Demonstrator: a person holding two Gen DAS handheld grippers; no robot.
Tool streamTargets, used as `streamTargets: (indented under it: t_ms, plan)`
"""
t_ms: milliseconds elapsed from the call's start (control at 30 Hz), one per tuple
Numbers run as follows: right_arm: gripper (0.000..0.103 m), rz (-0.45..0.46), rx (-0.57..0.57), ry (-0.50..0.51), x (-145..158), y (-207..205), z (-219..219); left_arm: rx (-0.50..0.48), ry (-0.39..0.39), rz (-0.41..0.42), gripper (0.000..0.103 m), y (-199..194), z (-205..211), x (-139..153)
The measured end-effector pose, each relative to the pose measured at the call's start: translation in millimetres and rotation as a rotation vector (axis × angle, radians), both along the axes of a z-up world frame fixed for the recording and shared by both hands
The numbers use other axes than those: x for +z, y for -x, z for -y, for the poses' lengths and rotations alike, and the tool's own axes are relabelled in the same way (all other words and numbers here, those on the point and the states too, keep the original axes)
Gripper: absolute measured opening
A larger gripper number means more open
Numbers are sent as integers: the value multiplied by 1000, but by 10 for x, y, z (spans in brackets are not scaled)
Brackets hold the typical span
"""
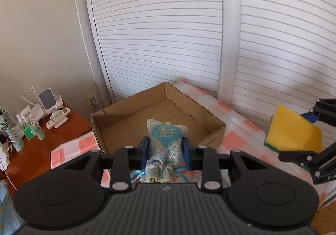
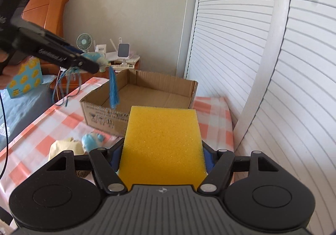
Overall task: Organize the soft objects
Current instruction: 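Carry the sachet into the cardboard box and open the left tool, then lower the yellow sponge into the box and open the right tool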
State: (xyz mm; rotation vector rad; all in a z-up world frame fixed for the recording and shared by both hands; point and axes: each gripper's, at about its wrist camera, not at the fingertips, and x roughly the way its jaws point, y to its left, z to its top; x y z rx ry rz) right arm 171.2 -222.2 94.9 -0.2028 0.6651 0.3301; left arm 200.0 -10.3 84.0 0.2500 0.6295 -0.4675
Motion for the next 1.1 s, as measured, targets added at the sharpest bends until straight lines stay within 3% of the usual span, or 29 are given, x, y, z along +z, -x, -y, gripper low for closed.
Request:
streamTargets:
  t_ms: [267,300,367,400,433,533,733,933,1100]
  plan:
    - [75,-5,-9,-18,-37,-308,8,80,-33,13,32,-893,107,-14]
    - [75,-5,-10,-20,-39,-333,8,99,-40,13,37,-1005,111,-40]
    - [75,-3,-12,-18,-44,-387,2,138,-31,6,63,-1201,91,-107]
    - [75,-1,-14,-16,-46,-406,3,161,-26,1,90,-1302,80,-145]
    - [75,1,-17,-15,-48,-422,3,178,-22,0,97,-1382,70,-187]
    - [75,-4,-25,-19,-46,-475,9,245,-21,17,97,-1510,28,-297]
    - [75,-25,-28,-40,-41,-571,-24,239,-34,31,100,-1251,-12,-363]
    - [75,-62,-26,-43,-70,-789,-156,214,-96,38,101,-561,-39,-414]
    - [75,-83,-29,-51,-121,-997,-318,220,-48,75,101,97,-114,-443]
